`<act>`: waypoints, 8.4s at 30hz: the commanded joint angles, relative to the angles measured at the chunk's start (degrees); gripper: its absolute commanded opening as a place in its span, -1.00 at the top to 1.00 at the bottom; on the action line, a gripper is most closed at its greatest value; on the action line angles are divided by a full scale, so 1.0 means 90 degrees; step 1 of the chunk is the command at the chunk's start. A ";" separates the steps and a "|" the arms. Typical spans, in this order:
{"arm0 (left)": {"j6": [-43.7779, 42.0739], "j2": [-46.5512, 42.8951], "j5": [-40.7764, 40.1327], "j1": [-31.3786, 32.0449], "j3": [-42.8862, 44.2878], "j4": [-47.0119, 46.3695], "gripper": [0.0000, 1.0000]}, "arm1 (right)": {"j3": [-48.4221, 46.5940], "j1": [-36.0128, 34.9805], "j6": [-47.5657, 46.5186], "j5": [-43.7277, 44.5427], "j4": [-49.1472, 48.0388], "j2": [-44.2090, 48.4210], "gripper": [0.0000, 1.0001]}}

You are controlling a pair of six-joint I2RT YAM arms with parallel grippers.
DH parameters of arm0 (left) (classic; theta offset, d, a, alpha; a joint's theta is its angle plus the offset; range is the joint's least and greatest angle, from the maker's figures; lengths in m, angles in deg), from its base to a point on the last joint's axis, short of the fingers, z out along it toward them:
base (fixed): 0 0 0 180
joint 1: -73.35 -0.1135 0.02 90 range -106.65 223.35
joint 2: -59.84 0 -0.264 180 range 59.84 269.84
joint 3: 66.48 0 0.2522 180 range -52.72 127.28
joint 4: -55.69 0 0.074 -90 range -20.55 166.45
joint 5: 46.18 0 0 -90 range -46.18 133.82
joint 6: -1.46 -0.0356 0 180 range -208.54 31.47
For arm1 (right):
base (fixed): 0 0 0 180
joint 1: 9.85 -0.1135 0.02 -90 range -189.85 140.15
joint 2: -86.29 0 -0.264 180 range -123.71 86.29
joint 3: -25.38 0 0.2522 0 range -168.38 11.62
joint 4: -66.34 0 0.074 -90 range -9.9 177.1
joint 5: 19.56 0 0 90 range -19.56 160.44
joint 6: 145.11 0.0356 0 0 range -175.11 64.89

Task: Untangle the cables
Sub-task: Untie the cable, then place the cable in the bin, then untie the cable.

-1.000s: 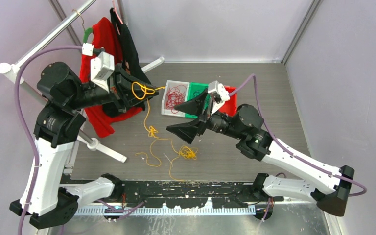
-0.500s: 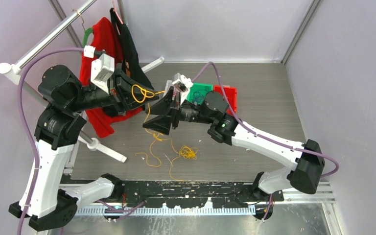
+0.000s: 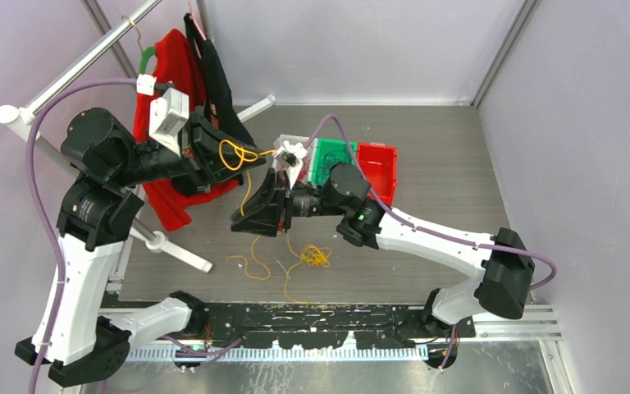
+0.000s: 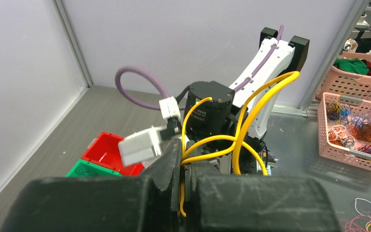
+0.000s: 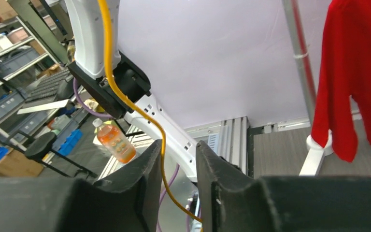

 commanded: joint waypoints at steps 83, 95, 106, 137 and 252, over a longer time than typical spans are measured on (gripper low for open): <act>0.0104 -0.0261 -0.0392 0.0022 -0.0309 -0.0461 1.00 | 0.1074 -0.0098 -0.1930 0.1411 0.1233 0.1885 -0.58; 0.0080 -0.0227 -0.0410 0.0022 -0.0250 -0.0419 1.00 | 0.0632 -0.0093 -0.1103 0.0162 0.0384 0.1159 -0.32; 0.0114 -0.0290 -0.0430 0.0026 -0.0329 -0.0466 1.00 | 0.0322 -0.0115 -0.0951 0.0523 0.0432 0.0901 0.03; -0.3045 -0.0050 -0.1579 0.0022 -0.1583 0.3961 -0.57 | 0.1655 0.3087 -0.1045 0.4829 0.3924 0.2757 0.98; -0.3707 -0.0252 -0.2240 0.0002 -0.2053 0.4148 -0.84 | 0.3013 0.0671 -0.0763 0.3669 0.4133 0.0815 0.75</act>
